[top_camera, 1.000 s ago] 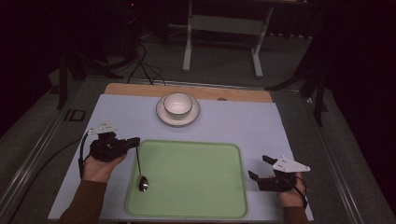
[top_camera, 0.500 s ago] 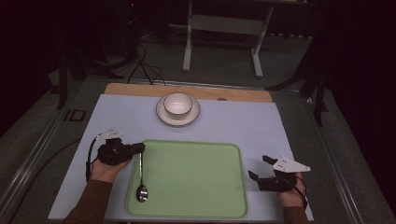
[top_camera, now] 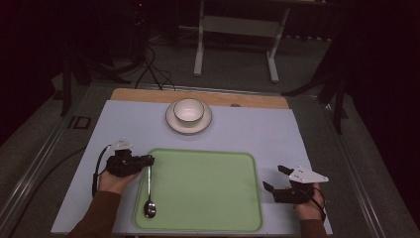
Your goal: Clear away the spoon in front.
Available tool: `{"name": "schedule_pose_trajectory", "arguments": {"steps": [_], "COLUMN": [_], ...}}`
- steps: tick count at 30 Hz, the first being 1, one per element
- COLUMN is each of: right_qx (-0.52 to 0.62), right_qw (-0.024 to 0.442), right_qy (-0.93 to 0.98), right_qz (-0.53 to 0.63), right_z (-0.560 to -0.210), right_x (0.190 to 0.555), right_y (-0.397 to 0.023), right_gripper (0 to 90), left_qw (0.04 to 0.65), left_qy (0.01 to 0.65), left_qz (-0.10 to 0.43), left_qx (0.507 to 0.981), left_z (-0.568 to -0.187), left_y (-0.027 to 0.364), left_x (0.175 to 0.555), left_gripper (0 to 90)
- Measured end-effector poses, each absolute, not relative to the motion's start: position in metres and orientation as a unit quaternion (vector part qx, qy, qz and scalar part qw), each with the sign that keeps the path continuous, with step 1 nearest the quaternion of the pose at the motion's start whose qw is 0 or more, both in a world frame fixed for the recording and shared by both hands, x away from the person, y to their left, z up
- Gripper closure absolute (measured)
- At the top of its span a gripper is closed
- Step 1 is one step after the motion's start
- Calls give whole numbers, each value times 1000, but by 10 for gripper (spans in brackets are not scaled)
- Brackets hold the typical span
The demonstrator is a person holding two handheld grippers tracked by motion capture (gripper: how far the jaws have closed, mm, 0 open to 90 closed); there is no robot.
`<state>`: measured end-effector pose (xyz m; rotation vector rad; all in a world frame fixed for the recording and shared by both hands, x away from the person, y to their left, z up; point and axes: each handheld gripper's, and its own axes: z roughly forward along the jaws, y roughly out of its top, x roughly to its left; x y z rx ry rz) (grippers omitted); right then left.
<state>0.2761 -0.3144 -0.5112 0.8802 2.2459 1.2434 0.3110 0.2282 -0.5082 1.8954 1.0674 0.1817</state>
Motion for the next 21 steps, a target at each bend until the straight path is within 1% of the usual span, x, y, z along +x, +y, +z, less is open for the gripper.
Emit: {"name": "schedule_pose_trajectory", "arguments": {"steps": [6,11,14,18,21], "right_qx": [318,318,318,318,318], "right_qw": [211,212,211,212,212], "right_qy": [809,809,810,809,809], "right_qz": [446,446,446,446,446], "right_z": [-511,-511,-511,-511,-511], "right_x": [276,276,276,276,276], "right_y": [-314,-314,-314,-314,-314], "right_gripper": [155,155,155,155,155], "left_qw": [446,420,412,420,419], "left_qy": [433,423,422,421,424], "left_qz": [67,74,86,102,118], "left_qx": [780,800,803,798,794], "left_z": [-519,-524,-525,-523,-521], "left_y": [222,214,213,212,212], "left_x": [317,317,318,316,315], "left_gripper": [763,739,643,532,471]}}
